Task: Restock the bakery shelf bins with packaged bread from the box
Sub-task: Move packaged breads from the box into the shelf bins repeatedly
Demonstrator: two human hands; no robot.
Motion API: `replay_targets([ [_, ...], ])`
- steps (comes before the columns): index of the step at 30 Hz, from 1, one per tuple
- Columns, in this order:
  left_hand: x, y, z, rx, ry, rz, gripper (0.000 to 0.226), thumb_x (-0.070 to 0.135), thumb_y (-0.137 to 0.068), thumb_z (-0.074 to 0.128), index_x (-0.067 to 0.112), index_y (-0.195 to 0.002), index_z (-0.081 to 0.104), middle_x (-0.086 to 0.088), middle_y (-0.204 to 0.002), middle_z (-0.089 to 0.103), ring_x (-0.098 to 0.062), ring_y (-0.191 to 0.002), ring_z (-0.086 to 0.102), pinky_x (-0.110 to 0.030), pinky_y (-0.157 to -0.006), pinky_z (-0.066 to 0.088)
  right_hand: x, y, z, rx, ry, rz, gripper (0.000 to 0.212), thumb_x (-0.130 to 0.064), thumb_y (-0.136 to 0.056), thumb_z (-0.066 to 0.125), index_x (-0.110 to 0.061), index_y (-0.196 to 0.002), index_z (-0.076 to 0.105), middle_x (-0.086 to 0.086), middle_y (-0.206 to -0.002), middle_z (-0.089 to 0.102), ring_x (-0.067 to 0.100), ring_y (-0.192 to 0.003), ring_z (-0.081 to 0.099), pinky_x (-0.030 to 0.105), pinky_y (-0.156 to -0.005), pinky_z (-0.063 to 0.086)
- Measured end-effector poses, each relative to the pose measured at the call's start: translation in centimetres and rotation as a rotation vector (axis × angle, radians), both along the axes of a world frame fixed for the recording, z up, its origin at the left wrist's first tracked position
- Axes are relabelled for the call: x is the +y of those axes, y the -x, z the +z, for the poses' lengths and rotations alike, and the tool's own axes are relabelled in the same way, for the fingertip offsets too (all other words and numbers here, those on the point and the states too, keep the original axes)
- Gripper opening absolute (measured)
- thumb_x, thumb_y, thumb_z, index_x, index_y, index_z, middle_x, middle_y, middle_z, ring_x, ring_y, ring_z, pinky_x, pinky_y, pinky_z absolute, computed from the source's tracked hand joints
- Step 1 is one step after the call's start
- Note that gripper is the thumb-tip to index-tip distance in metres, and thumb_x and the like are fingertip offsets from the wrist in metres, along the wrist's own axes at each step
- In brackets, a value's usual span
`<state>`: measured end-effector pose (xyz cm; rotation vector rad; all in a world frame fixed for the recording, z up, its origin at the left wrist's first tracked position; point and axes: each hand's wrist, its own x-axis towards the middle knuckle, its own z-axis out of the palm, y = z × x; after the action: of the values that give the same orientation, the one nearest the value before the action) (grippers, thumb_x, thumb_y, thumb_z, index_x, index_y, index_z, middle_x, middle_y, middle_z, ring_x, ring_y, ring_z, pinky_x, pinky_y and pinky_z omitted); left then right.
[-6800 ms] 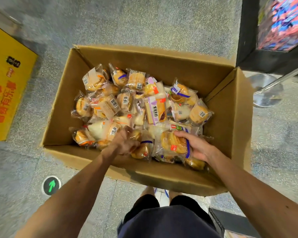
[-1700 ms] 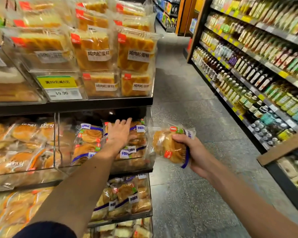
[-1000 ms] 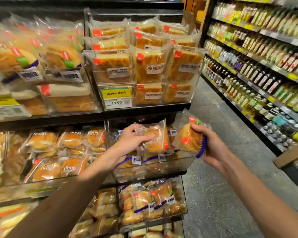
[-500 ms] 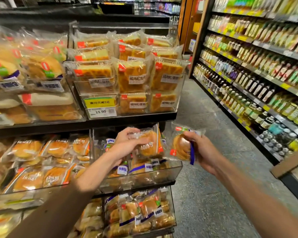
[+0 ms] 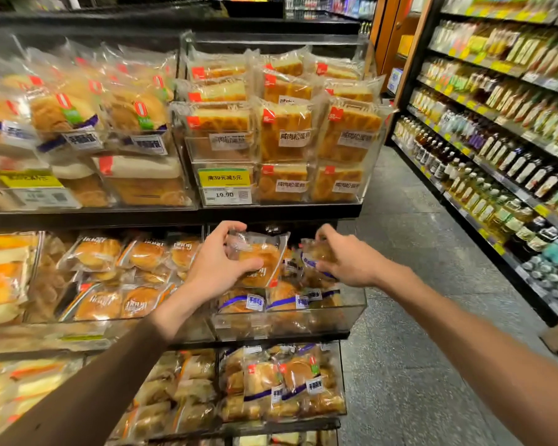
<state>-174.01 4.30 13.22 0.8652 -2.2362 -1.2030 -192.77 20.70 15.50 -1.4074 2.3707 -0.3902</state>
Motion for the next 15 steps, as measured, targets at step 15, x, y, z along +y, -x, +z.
replay_targets([
  [15,0.1,-3.7,0.9,0.024,0.005,-0.03,0.064,0.017,-0.072,0.087,0.02,-0.127,0.055,0.017,-0.082,0.04,0.014,-0.059,0.048,-0.002,-0.059,0.037,-4.4,1.7,-6.6,0.116,-0.615,0.142,0.07,0.008,-0.093,0.05,-0.021,-0.154,0.03,0.006,-0.145,0.046,0.024,-0.119,0.055,0.022,-0.072,0.046],
])
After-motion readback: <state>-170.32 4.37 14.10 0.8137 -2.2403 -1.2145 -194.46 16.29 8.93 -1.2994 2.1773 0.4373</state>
